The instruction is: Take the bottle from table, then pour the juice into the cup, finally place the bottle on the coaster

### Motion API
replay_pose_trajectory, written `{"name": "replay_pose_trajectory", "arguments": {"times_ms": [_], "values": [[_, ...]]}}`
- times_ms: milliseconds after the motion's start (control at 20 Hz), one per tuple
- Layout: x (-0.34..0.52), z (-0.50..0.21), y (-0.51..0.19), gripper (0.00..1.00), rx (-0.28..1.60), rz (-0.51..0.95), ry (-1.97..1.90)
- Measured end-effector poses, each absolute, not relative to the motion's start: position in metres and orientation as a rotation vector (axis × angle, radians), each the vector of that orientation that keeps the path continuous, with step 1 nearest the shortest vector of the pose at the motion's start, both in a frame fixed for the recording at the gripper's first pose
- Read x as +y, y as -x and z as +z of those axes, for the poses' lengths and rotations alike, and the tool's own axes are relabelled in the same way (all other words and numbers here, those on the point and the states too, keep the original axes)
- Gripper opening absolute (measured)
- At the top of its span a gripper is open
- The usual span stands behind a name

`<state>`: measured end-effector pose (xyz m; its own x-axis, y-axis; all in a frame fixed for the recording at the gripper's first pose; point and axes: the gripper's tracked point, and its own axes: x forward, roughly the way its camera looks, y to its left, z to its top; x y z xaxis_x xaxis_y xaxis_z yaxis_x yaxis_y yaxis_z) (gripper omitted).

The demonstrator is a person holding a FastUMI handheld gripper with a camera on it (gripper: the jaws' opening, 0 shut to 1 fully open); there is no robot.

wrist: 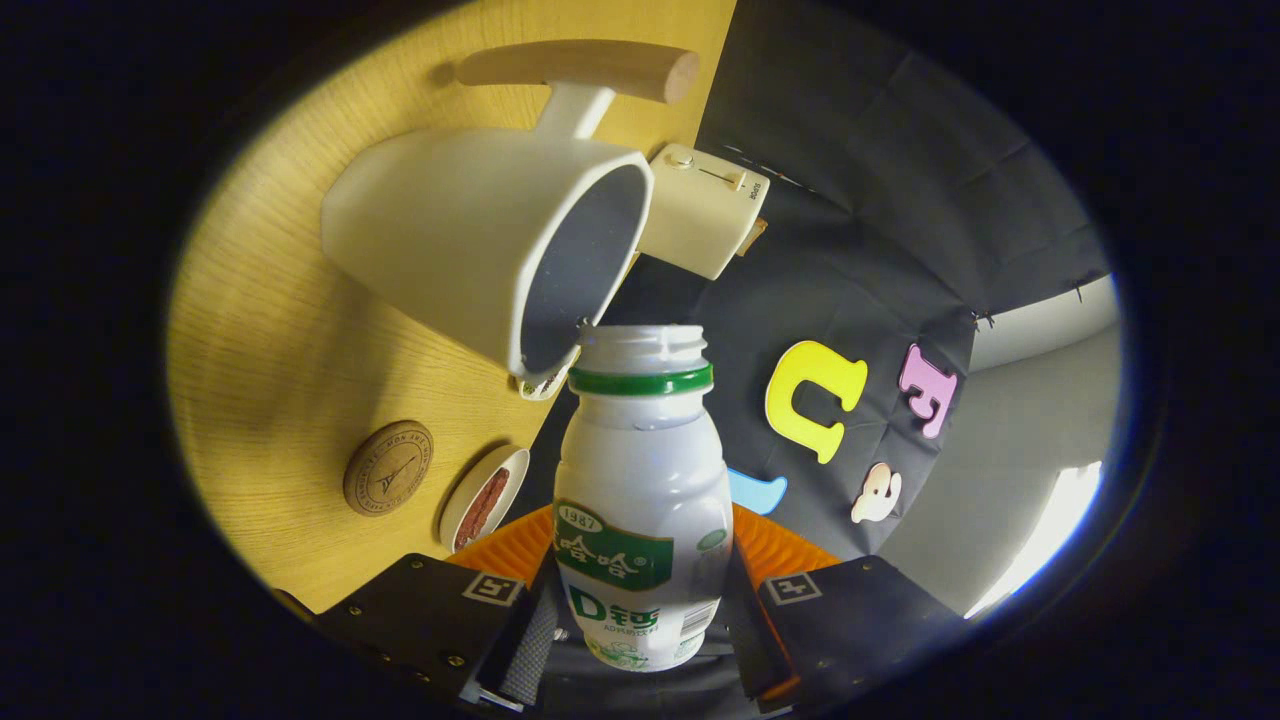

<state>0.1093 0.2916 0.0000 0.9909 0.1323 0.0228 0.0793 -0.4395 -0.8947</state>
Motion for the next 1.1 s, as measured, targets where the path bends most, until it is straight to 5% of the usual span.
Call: {"name": "replay_pose_trajectory", "arguments": {"times_ms": [1100], "values": [[0.275,-0.029,-0.109,0.73,0.035,0.199,1.553]]}}
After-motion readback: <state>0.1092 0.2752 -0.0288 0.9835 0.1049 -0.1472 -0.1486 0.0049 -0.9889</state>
